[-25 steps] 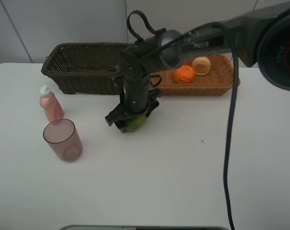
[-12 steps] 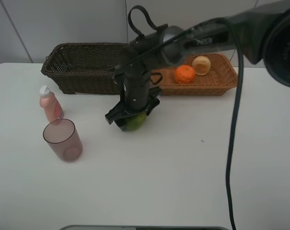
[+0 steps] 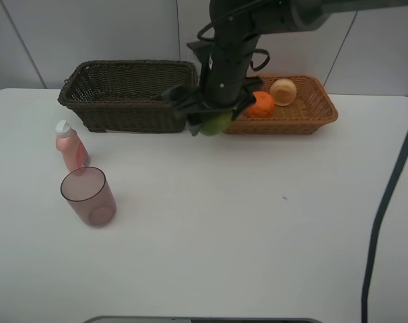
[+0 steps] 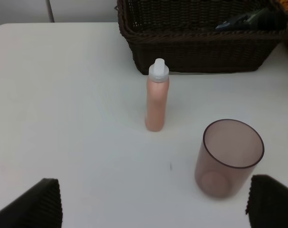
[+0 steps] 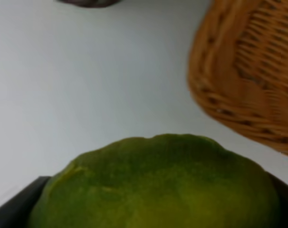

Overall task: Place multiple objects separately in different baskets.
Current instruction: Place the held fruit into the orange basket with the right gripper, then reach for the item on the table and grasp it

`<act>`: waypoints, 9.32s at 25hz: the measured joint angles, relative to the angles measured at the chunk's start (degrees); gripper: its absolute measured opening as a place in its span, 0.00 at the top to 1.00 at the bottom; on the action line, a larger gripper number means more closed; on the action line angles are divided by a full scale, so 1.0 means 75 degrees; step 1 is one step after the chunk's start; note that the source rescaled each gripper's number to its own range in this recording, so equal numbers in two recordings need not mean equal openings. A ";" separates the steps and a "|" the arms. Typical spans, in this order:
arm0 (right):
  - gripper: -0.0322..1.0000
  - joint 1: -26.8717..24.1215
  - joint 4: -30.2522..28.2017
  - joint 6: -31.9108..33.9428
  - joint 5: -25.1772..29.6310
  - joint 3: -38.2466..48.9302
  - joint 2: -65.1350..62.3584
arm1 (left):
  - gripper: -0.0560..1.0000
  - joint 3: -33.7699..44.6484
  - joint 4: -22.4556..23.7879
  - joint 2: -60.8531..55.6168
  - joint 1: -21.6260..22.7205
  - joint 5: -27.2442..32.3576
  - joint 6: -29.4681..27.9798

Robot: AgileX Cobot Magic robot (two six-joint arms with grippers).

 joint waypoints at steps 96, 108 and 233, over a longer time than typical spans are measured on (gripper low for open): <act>0.07 -0.3735 0.1171 -0.1798 0.1995 0.6004 -1.3547 | 0.00 0.0000 0.0000 0.0000 0.0000 0.0000 0.0000; 0.07 -0.3735 0.1400 -0.2397 0.1914 0.8327 -1.5705 | 0.00 0.0000 0.0000 0.0000 0.0000 0.0000 0.0000; 0.07 -0.5421 0.1400 -0.2392 0.0883 0.8701 -1.6045 | 0.00 -0.5256 0.0062 1.4807 -0.0557 -0.2960 -0.0089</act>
